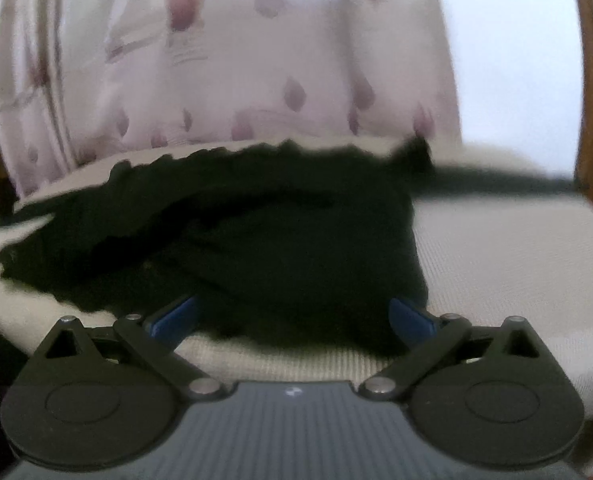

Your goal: Fold small clothes

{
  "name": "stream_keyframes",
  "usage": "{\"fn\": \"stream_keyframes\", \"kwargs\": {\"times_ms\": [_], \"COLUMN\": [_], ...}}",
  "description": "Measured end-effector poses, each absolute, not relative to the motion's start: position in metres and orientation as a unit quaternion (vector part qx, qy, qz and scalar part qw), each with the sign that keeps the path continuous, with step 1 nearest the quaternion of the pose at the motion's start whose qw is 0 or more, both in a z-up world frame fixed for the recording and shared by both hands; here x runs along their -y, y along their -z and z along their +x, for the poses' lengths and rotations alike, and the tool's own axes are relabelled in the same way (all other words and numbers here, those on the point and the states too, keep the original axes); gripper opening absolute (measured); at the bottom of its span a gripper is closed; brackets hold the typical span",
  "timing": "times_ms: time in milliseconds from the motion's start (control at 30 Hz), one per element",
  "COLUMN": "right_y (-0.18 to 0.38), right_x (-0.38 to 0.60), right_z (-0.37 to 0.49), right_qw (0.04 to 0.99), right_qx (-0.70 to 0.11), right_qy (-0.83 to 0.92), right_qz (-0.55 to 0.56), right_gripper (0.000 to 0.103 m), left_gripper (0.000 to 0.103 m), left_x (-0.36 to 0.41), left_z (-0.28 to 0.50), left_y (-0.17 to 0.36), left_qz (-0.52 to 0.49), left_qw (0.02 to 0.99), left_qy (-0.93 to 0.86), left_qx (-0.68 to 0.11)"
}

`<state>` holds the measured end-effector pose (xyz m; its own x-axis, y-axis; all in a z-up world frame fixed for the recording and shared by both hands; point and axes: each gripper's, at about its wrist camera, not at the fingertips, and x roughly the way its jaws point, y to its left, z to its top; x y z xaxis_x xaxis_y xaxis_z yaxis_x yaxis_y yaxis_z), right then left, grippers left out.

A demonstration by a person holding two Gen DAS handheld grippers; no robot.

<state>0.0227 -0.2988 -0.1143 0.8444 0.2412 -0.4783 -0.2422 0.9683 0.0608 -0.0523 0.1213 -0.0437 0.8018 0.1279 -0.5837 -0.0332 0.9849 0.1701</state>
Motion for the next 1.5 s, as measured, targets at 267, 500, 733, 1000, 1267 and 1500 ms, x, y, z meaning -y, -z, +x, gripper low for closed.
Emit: {"fn": "stream_keyframes", "kwargs": {"times_ms": [267,500,733,1000,1267,1500], "right_y": [0.125,0.118,0.113,0.123,0.136,0.141], "right_x": [0.296,0.329,0.347,0.343,0.419,0.446], "right_z": [0.037,0.038,0.018,0.034,0.013,0.000], "right_qw": [0.957,0.963,0.970,0.970,0.958,0.929], "right_qx": [-0.265,-0.265,-0.240,-0.242,-0.241,-0.249], "right_qy": [-0.108,-0.047,-0.015,-0.007,0.082,0.045], "right_qz": [-0.034,-0.027,-0.041,-0.038,0.134,0.271], "right_gripper": [0.065,0.021,0.018,0.018,0.018,0.020], "left_gripper": [0.079,0.085,0.093,0.098,0.100,0.100], "left_x": [-0.084,-0.076,-0.076,-0.078,-0.098,-0.102], "left_z": [-0.029,-0.010,-0.010,-0.003,-0.001,-0.006], "left_y": [0.060,0.072,0.075,0.081,0.076,0.075], "left_qz": [0.115,0.115,0.123,0.125,0.106,0.115], "left_qw": [0.954,0.949,0.949,0.944,0.945,0.946], "left_qy": [0.002,0.013,0.004,-0.006,-0.040,-0.032], "left_qx": [-0.278,-0.293,-0.289,-0.304,-0.308,-0.302]}}
